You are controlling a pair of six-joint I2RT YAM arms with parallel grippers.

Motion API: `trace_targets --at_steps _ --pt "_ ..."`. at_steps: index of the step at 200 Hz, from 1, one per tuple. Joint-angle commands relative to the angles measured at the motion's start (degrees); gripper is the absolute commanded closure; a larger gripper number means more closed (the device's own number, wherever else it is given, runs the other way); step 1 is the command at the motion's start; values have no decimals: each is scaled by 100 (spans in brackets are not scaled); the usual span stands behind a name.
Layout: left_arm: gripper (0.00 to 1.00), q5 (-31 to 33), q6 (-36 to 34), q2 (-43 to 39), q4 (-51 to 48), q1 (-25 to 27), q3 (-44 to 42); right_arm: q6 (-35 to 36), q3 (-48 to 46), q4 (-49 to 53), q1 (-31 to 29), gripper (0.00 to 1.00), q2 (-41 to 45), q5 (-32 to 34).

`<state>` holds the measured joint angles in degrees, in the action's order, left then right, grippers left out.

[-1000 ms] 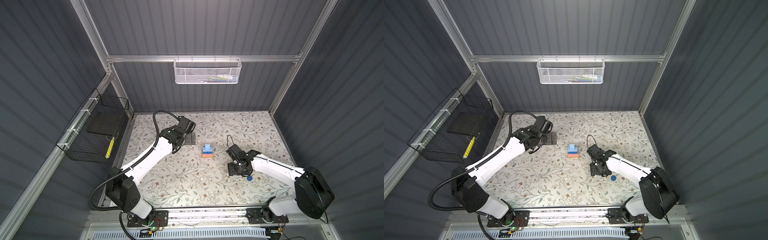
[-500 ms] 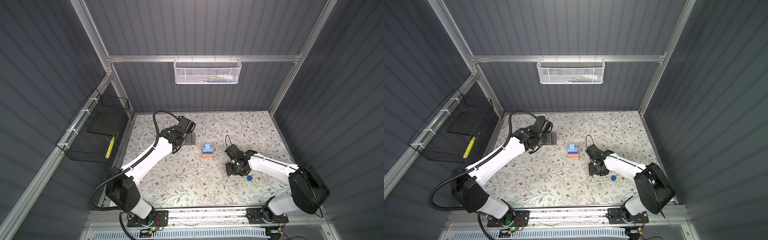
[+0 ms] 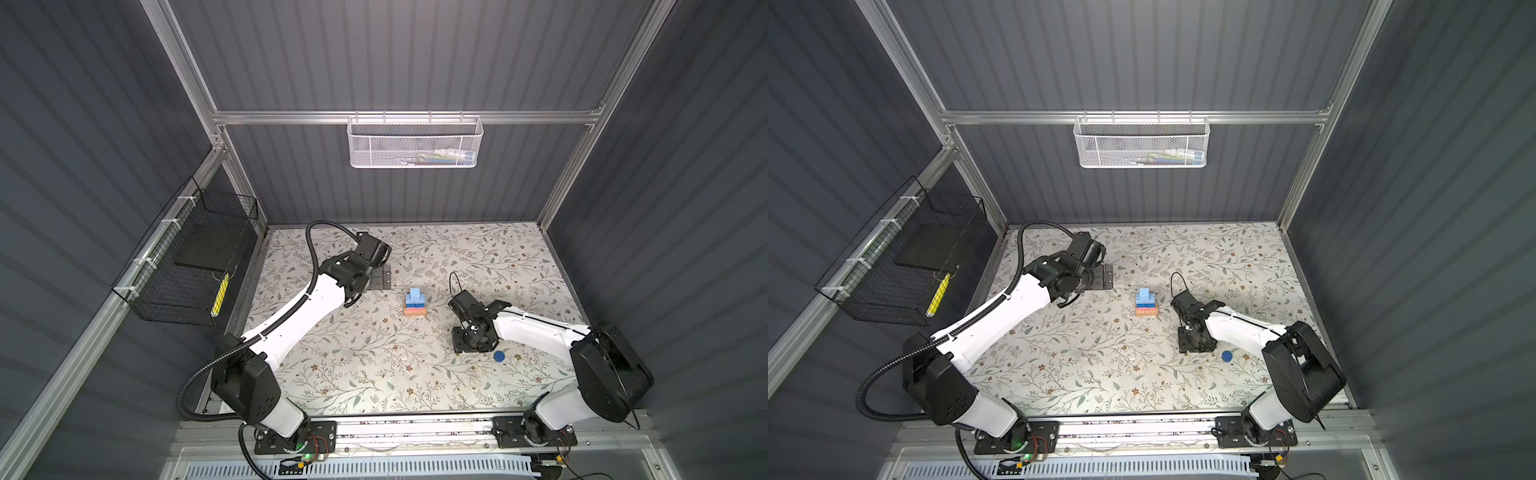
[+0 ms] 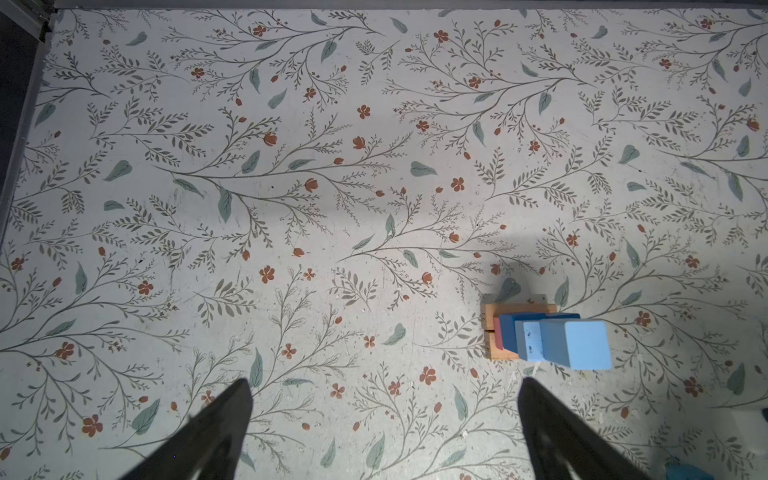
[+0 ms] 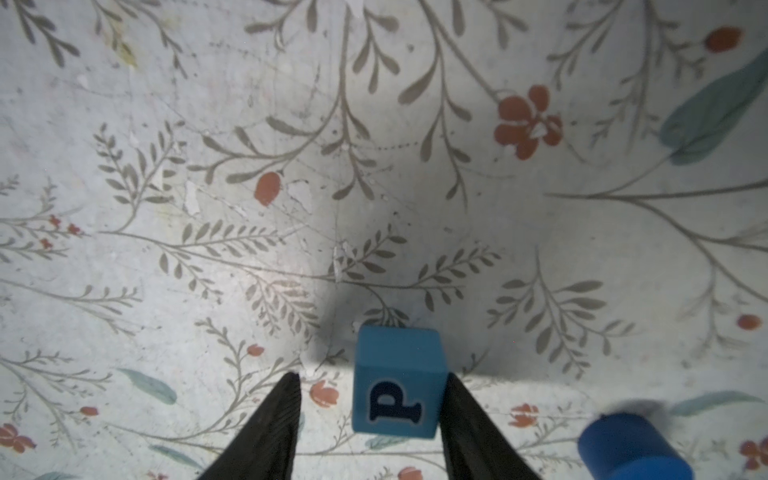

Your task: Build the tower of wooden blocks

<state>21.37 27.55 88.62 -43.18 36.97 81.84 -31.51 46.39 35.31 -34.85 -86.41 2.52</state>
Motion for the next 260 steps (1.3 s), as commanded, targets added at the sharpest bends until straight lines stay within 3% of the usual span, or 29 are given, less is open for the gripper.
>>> trace_targets --at_steps 1,166,260 --pt "0 -87 -83 -90 -23 -10 -37 -118 -44 127 20 46 62 -16" --pt "1 -79 -323 33 96 -6 -293 -330 -42 155 20 66 -121 117" --pt "3 675 -849 -63 141 -6 -382 -520 201 565 18 71 -113 121"
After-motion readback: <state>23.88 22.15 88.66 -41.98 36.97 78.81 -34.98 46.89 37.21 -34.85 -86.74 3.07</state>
